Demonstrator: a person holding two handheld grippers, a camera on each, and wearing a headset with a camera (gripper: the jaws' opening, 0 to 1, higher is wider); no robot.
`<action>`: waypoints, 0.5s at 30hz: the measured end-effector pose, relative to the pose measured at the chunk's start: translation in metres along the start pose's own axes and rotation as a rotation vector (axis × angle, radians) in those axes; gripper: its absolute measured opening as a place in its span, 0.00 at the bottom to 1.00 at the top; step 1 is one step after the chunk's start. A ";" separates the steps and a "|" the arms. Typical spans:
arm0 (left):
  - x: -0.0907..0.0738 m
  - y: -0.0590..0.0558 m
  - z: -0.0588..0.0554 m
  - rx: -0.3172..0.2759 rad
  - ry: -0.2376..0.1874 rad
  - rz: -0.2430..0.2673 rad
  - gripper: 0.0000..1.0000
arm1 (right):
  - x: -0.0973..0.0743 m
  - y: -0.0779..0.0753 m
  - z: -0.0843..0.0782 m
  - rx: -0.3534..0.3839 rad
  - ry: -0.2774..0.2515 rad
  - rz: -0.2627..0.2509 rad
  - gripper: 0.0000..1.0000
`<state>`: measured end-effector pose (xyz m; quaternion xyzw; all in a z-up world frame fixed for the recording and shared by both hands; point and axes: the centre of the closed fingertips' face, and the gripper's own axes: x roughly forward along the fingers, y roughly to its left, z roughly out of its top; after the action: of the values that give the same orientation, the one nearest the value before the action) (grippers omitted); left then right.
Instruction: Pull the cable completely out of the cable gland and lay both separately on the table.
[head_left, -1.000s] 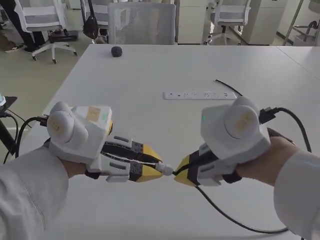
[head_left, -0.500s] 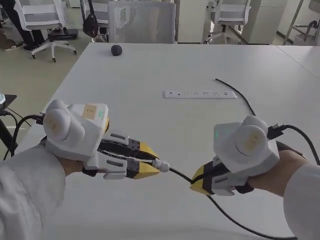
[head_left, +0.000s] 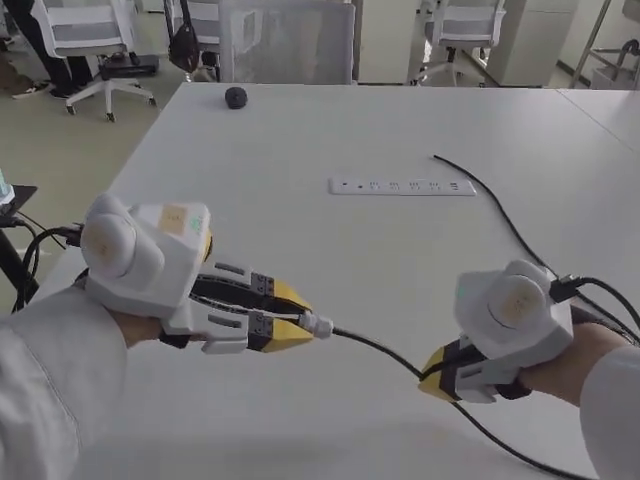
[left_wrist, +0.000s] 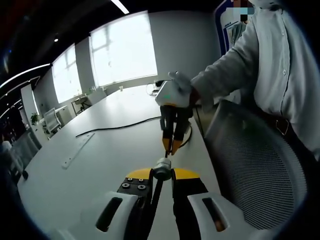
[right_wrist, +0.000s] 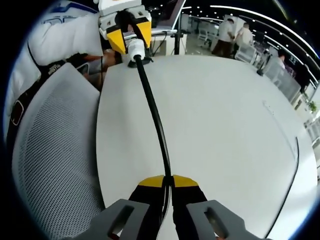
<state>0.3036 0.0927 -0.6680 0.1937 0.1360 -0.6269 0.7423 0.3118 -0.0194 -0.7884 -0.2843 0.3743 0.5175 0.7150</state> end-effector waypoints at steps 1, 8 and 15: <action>0.000 0.000 0.000 0.000 -0.002 0.002 0.15 | 0.000 0.000 -0.002 0.008 0.004 0.001 0.00; -0.002 0.001 -0.003 -0.007 0.003 0.006 0.15 | 0.002 0.003 -0.005 0.026 0.001 0.009 0.00; -0.004 0.003 -0.003 -0.012 0.003 0.011 0.15 | -0.007 0.013 0.008 0.070 -0.036 0.042 0.10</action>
<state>0.3058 0.0982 -0.6680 0.1906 0.1398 -0.6217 0.7467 0.3002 -0.0125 -0.7781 -0.2418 0.3849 0.5241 0.7202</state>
